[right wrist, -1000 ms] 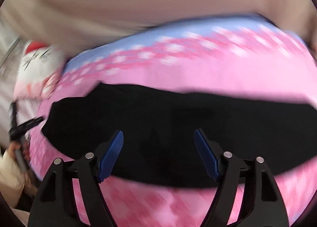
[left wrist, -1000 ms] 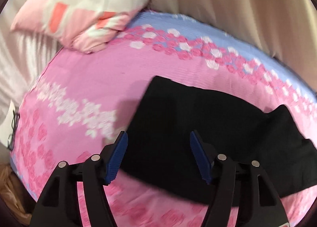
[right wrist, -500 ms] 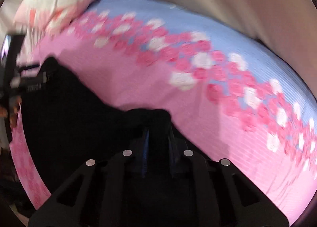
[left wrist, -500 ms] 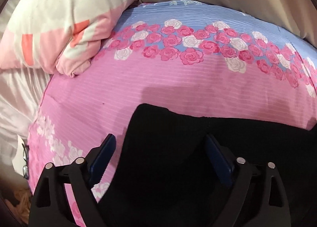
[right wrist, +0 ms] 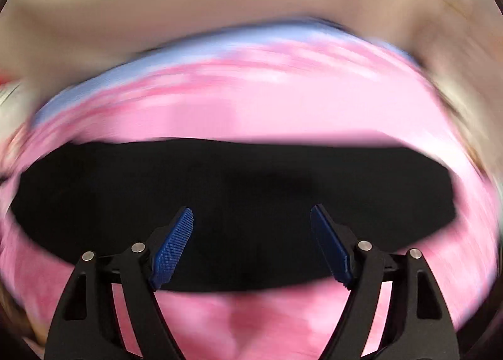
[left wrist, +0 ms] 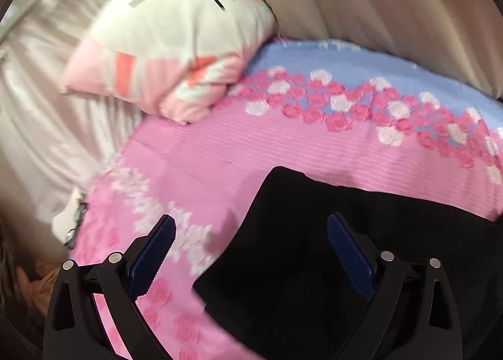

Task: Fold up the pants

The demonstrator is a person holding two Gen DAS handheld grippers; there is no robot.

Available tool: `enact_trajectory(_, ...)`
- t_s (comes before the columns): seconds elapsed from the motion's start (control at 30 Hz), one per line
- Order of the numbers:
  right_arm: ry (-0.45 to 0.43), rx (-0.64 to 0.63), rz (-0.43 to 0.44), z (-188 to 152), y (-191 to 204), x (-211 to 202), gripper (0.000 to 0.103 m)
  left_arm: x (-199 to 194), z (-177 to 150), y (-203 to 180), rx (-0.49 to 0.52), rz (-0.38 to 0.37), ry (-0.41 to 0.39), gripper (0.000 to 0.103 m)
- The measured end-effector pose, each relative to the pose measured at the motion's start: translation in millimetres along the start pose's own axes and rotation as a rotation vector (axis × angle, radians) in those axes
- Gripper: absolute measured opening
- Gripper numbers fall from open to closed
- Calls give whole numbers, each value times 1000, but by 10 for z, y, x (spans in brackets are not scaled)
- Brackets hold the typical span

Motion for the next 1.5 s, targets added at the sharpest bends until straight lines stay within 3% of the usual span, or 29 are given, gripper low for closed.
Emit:
enact_trajectory(0.07, 0, 193, -112, -59, -880, -143, 75, -291, -69, -56, 0, 4, -25, 96)
enact_trajectory(0.13, -38, 338, -124, -74, -1464, -262, 76, -543, -118, -211, 26, -2, -48, 96)
enact_trajectory(0.2, -64, 490, -23, -41, -1947, -238, 77, -821, -180, -467, 71, -18, -53, 96)
enact_trajectory(0.23, -58, 543, 27, -31, -2108, -175, 85, -988, -230, -644, 91, -55, -48, 96)
enact_trajectory(0.3, 4, 623, 154, 5, -2321, 135, 88, -1207, -336, -926, 124, -116, -31, 96)
enact_trajectory(0.33, 28, 631, 186, 22, -2348, 244, 64, -1328, -399, -1088, 143, -149, -21, 96)
enact_trajectory(0.37, 53, 610, 241, 58, -2317, 395, 25, -1399, -442, -1188, 158, -171, -16, 96)
enact_trajectory(0.43, 65, 548, 274, 200, -2172, 436, 11, -1560, -531, -1426, 199, -197, -13, 96)
enact_trajectory(0.47, 7, 488, 305, 337, -2034, 238, 8, -1645, -569, -1525, 222, -199, -19, 96)
enact_trajectory(0.53, -110, 378, 343, 561, -1820, -223, 7, -1733, -603, -1610, 240, -205, -27, 97)
enact_trajectory(0.6, -180, 299, 302, 598, -1808, -575, 7, -1770, -649, -1652, 251, -212, -21, 97)
enact_trajectory(0.63, -156, 284, 251, 523, -1895, -541, 8, -1759, -668, -1660, 255, -204, -17, 97)
enact_trajectory(0.73, 84, 335, 116, 61, -2313, 153, 8, -1621, -780, -1728, 265, -172, 39, 97)
enact_trajectory(0.77, 107, 371, 137, -83, -2400, 311, 15, -1556, -822, -1753, 273, -156, 60, 97)
enact_trajectory(0.8, 40, 375, 154, -100, -2407, 259, 18, -1522, -855, -1762, 277, -142, 63, 97)
enact_trajectory(0.9, 28, 405, 158, -104, -2394, 212, 23, -1477, -953, -1761, 294, -111, 63, 97)
enact_trajectory(0.93, 27, 402, 156, -110, -2381, 184, 35, -1453, -991, -1752, 300, -104, 67, 97)
enact_trajectory(1.07, 19, 299, 87, 35, -2333, 58, 60, -1392, -1026, -1690, 308, -79, 81, 97)
enact_trajectory(1.13, -34, 260, 65, 166, -2328, -80, 61, -1379, -968, -1606, 293, -70, 67, 97)
enact_trajectory(1.2, -42, 215, 76, 333, -2247, -61, 61, -1350, -894, -1558, 275, -66, 57, 97)
enact_trajectory(1.4, 72, 129, 39, 566, -2133, 422, 60, -1248, -649, -1442, 230, -53, 59, 97)
enact_trajectory(1.47, 98, 97, 59, 570, -2088, 528, 28, -1271, -646, -1429, 227, -50, 52, 97)
enact_trajectory(1.5, 121, 67, 45, 568, -2053, 578, 21, -1274, -657, -1436, 232, -49, 53, 97)
Point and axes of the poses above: each gripper's, at about its wrist camera, not at the fingertips, and x roughly the way its jaws point, y to its left, z to its top, the point moved 1 cm from there along x, roughly the way its jaws point, and after that the axes turned 7 degrees about z, right-handed, at the moved point
